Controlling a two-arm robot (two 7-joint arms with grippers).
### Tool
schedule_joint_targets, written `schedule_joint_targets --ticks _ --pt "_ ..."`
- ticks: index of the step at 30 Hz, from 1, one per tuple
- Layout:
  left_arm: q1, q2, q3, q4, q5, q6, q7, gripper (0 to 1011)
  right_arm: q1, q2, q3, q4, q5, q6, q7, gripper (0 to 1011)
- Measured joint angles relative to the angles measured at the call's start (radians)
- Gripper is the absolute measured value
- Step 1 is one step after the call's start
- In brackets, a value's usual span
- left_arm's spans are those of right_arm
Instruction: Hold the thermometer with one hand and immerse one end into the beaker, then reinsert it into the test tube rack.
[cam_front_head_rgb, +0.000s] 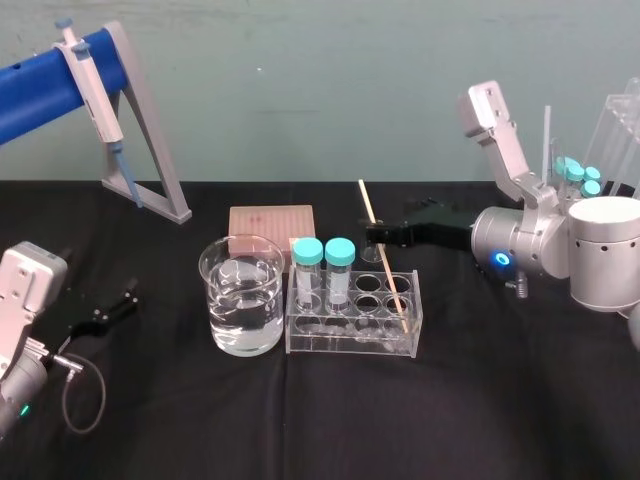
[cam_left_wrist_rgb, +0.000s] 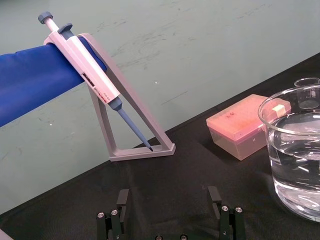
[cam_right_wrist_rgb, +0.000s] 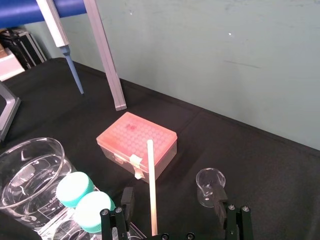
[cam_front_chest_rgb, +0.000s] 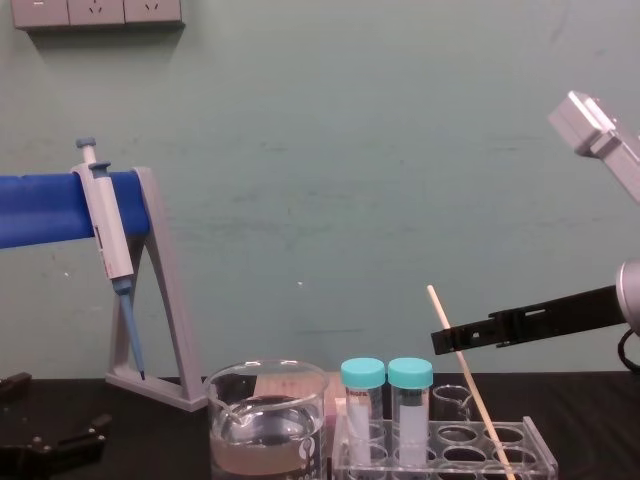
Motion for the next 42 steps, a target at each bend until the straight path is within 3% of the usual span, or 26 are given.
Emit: schedule_joint_targets --ticks 19,27,35,42 --pt "0.0 0.0 0.0 0.0 0.0 0.0 0.0 1004 0.014 -0.045 0.006 0.051 -0.048 -0.007 0.018 980" --pt "0.0 0.0 0.0 0.0 0.0 0.0 0.0 1004 0.018 -0.06 0.009 0.062 -0.064 -0.01 0.025 795" --pt "0.0 0.0 0.0 0.0 0.0 0.0 0.0 1004 0.018 -0.065 0.013 0.065 -0.077 -0.008 0.034 507" --pt "0.0 0.0 0.0 0.0 0.0 0.0 0.0 1004 0.017 -0.067 0.019 0.065 -0.085 -0.006 0.039 316"
